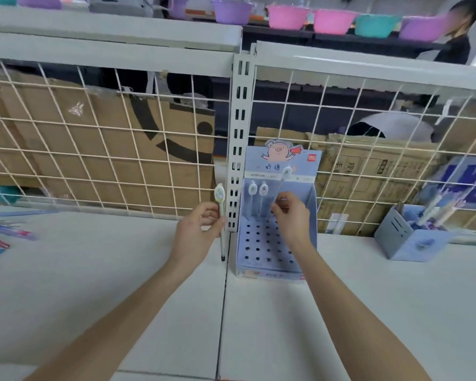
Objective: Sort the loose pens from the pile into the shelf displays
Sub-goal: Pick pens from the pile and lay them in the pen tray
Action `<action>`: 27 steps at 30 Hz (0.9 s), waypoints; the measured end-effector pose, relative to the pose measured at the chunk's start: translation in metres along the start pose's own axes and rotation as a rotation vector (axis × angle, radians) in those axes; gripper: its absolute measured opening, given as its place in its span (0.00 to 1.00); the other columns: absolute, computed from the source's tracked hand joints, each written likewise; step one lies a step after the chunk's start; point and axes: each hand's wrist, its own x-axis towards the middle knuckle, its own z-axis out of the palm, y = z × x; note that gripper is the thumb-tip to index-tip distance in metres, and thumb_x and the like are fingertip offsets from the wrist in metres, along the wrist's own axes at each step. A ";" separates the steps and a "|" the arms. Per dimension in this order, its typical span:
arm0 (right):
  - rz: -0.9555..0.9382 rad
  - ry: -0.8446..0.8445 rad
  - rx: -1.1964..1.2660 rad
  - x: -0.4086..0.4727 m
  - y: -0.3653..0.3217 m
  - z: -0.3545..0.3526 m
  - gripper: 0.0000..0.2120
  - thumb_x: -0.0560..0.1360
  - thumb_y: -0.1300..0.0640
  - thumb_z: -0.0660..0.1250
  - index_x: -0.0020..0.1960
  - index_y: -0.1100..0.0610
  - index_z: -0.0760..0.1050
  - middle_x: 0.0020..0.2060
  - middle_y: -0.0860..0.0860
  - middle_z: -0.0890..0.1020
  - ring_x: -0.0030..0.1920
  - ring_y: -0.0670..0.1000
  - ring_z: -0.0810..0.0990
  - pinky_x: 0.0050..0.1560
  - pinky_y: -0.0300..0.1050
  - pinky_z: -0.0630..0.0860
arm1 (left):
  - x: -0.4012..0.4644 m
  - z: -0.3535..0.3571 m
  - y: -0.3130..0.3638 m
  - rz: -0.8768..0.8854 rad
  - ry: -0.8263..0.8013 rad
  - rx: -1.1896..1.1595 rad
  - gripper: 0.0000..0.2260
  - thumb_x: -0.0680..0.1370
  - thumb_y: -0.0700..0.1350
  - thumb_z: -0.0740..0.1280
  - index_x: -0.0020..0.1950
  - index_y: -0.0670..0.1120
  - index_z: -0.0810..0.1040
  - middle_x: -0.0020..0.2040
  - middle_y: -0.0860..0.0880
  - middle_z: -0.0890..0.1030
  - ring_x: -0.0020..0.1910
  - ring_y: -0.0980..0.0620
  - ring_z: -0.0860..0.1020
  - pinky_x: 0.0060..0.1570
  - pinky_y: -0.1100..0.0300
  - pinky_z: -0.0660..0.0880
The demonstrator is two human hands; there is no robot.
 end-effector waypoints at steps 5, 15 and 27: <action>0.014 -0.008 -0.010 0.003 0.011 0.004 0.05 0.77 0.63 0.63 0.52 0.63 0.74 0.49 0.57 0.82 0.44 0.49 0.76 0.44 0.38 0.69 | 0.005 0.000 -0.004 -0.007 -0.028 0.035 0.08 0.73 0.40 0.71 0.49 0.48 0.75 0.42 0.55 0.78 0.38 0.66 0.77 0.43 0.65 0.76; 0.008 -0.071 -0.116 0.006 0.022 0.015 0.06 0.78 0.64 0.62 0.53 0.63 0.74 0.47 0.56 0.82 0.48 0.55 0.79 0.43 0.40 0.70 | 0.007 -0.003 -0.018 -0.039 -0.056 0.000 0.08 0.73 0.41 0.72 0.47 0.53 0.76 0.41 0.55 0.79 0.40 0.57 0.80 0.48 0.45 0.79; -0.025 -0.055 -0.325 0.012 0.044 0.033 0.03 0.75 0.63 0.65 0.44 0.63 0.76 0.44 0.58 0.79 0.45 0.56 0.77 0.40 0.41 0.66 | 0.013 -0.006 -0.013 -0.026 -0.074 -0.030 0.08 0.73 0.40 0.71 0.50 0.47 0.76 0.42 0.53 0.78 0.41 0.54 0.79 0.49 0.44 0.78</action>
